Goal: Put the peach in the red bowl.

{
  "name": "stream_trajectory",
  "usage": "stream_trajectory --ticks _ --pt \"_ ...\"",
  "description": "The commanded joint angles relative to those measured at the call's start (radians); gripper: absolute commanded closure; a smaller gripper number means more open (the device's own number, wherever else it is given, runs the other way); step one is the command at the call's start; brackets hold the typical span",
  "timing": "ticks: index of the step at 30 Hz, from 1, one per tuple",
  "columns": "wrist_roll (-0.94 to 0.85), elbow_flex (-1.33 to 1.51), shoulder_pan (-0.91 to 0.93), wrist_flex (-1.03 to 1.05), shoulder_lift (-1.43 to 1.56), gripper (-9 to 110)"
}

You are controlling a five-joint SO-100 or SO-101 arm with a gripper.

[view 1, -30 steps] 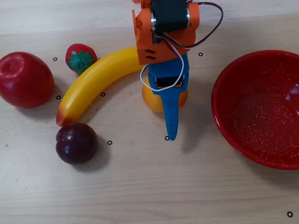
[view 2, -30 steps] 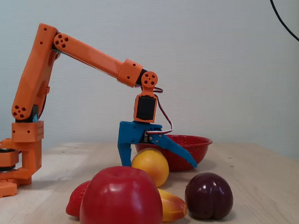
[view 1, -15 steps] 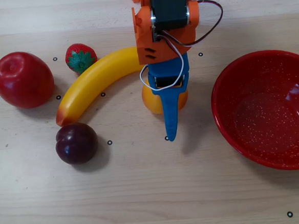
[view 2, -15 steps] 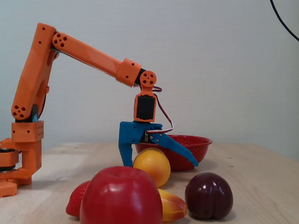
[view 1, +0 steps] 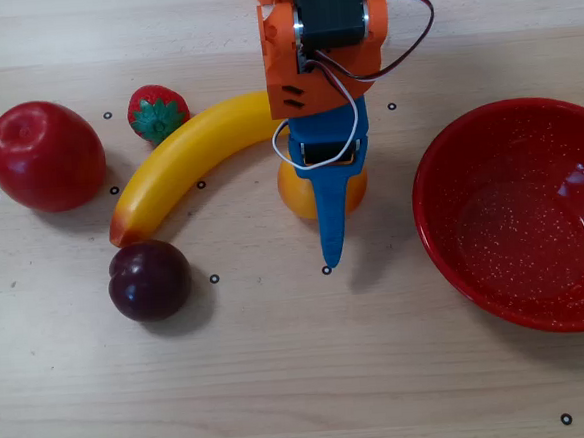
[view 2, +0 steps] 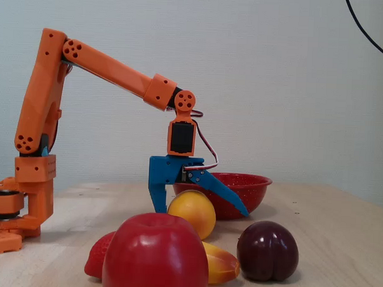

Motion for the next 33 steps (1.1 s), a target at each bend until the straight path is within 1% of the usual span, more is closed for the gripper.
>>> stream_trajectory --ticks 1,13,24,33 --pt "-0.018 0.0 -0.035 -0.017 0.078 46" --pt "-0.017 0.028 -0.043 -0.044 0.087 59" --pt "-0.006 0.046 -0.046 -0.06 0.091 67" --pt "0.008 0.061 -0.049 -0.077 0.094 77"
